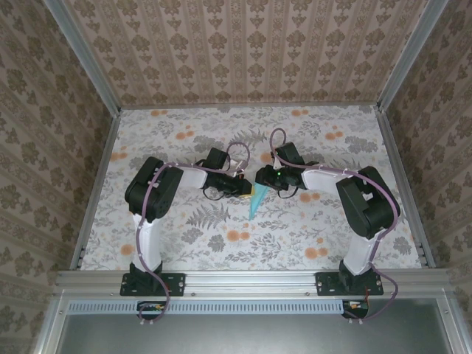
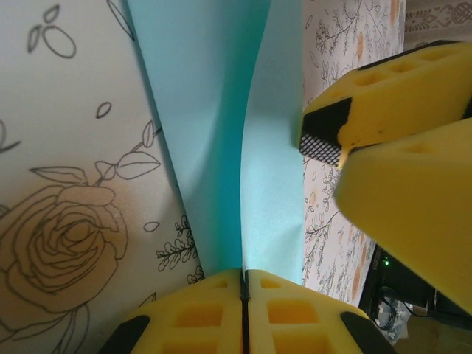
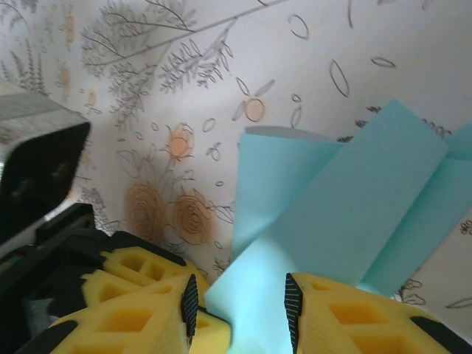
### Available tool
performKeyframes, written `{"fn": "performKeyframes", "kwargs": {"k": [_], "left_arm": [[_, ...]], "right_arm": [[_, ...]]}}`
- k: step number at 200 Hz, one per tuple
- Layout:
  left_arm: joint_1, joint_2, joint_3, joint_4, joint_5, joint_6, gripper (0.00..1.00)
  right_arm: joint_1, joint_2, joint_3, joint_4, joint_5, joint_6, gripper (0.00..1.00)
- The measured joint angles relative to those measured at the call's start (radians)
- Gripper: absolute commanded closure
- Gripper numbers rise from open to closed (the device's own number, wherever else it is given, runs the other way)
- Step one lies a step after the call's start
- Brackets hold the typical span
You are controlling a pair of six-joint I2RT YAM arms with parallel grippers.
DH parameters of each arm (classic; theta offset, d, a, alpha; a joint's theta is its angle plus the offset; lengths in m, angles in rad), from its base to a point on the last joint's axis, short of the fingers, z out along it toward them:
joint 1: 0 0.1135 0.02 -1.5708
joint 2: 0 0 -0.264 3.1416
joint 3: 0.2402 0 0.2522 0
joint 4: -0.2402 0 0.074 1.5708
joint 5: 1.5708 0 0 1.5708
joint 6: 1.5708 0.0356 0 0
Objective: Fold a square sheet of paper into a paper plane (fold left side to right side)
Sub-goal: Fold the wing for the fifth time at the center of the table.
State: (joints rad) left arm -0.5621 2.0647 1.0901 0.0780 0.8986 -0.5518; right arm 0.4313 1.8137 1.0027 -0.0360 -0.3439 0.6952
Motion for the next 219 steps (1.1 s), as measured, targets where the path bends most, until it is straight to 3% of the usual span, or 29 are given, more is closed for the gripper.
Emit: {"fn": "performKeyframes", "kwargs": {"k": [163,219], "left_arm": [[-0.001,0.011,0.028,-0.045,0.004,0.000,0.90],[-0.001,0.010,0.031,-0.049,0.011,0.000,0.83]], "right_arm": [[0.000,0.024,-0.003,-0.028,0.032,-0.012,0.61],[0.000,0.026,-0.014,-0.028,0.042,-0.008,0.60]]}}
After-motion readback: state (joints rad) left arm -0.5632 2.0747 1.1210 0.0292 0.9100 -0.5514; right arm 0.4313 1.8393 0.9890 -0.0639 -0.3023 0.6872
